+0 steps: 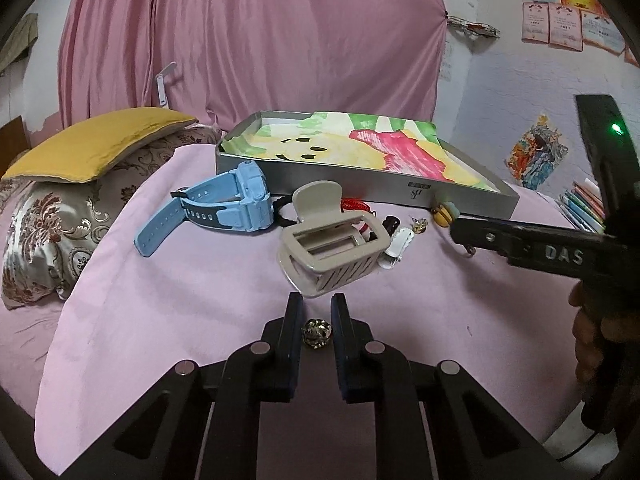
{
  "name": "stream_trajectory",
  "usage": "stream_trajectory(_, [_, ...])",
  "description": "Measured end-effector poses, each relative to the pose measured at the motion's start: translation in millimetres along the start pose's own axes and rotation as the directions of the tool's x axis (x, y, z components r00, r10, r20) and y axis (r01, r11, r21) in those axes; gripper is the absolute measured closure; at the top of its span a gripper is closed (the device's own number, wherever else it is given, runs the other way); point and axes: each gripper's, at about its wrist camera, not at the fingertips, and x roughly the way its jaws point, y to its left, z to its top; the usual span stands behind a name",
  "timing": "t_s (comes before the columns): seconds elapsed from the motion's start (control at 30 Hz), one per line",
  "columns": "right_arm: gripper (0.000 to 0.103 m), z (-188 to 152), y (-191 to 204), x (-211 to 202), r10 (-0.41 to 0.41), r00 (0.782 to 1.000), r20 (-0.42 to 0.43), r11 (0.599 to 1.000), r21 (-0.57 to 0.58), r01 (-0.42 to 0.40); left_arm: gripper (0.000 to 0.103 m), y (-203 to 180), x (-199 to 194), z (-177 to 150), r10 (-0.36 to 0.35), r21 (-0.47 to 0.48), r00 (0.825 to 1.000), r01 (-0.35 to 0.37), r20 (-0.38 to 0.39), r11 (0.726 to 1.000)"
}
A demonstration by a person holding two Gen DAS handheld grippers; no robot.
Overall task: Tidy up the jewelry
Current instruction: 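Grasp the brown hair tie with yellow bead with right gripper while left gripper grasps the gold brooch, then carry the hair tie into the tray and release with right while left drops the brooch there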
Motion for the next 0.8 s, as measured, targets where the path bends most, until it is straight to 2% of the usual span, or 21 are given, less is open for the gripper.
stream_trajectory(0.07, [0.055, 3.9, 1.0, 5.4, -0.001, 1.0, -0.013, 1.0, 0.0, 0.0, 0.09, -1.1, 0.3, 0.8, 0.0, 0.0, 1.0, 0.0, -0.002, 1.0])
stream_trajectory(0.2, [0.057, 12.2, -1.7, 18.0, 0.012, 0.999, -0.041, 1.0, 0.029, -0.011, 0.09, -1.9, 0.4, 0.7, -0.003, 0.003, 1.0, 0.003, 0.002, 1.0])
stream_trajectory(0.53, [0.079, 20.4, -6.6, 31.3, -0.048, 0.998, -0.052, 0.998, 0.049, 0.05, 0.09, -2.3, 0.8, 0.4, 0.004, 0.027, 1.0, -0.004, 0.008, 1.0])
stream_trajectory(0.73, [0.08, 8.5, -8.4, 20.3, 0.017, 0.999, -0.036, 0.999, 0.041, -0.015, 0.09, 4.2, -1.7, -1.9, -0.037, -0.018, 0.999, 0.038, 0.025, 0.999])
stream_trajectory(0.8, [0.08, 1.3, -7.1, 10.4, 0.063, 0.998, -0.015, 0.997, 0.04, -0.062, 0.09, 5.8, -3.6, -3.4, -0.054, -0.033, 0.998, 0.055, 0.033, 0.998])
